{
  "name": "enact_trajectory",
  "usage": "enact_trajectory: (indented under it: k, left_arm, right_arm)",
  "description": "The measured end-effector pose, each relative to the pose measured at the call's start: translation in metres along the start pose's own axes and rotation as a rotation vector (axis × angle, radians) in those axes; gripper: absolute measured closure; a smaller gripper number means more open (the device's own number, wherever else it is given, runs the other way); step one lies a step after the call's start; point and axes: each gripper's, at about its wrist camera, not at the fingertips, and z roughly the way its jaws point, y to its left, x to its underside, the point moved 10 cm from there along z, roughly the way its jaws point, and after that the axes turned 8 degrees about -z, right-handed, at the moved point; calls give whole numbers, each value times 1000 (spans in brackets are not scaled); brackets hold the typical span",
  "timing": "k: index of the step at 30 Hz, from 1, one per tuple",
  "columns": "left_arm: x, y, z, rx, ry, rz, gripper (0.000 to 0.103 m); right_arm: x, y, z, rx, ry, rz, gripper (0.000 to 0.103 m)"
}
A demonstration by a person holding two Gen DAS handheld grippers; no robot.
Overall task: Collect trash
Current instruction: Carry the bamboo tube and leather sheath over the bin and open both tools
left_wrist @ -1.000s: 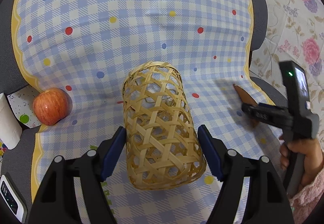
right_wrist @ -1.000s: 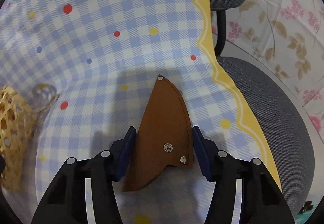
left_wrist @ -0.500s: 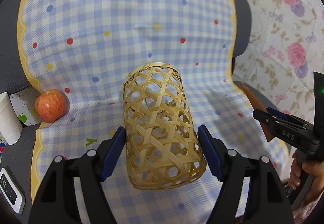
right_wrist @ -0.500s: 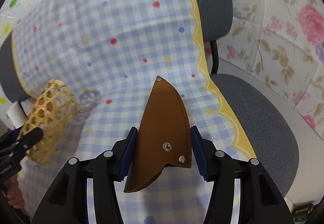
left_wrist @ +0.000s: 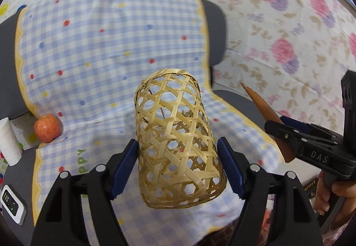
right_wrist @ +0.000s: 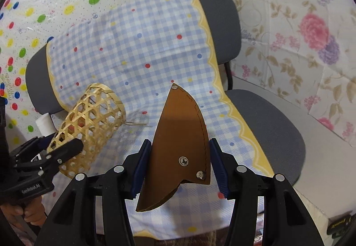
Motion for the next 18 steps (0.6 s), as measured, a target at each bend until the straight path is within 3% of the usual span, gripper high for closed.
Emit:
enact_trajectory:
  k: [9,18]
  left_arm:
    - [38,-94,-14,178,14,145,32]
    - [80,-176,-18,338,60,275,32]
  right_arm:
    - [34,-48,-70,126,-45,68,49]
    - [90,-111,-138,325,-38,156,49]
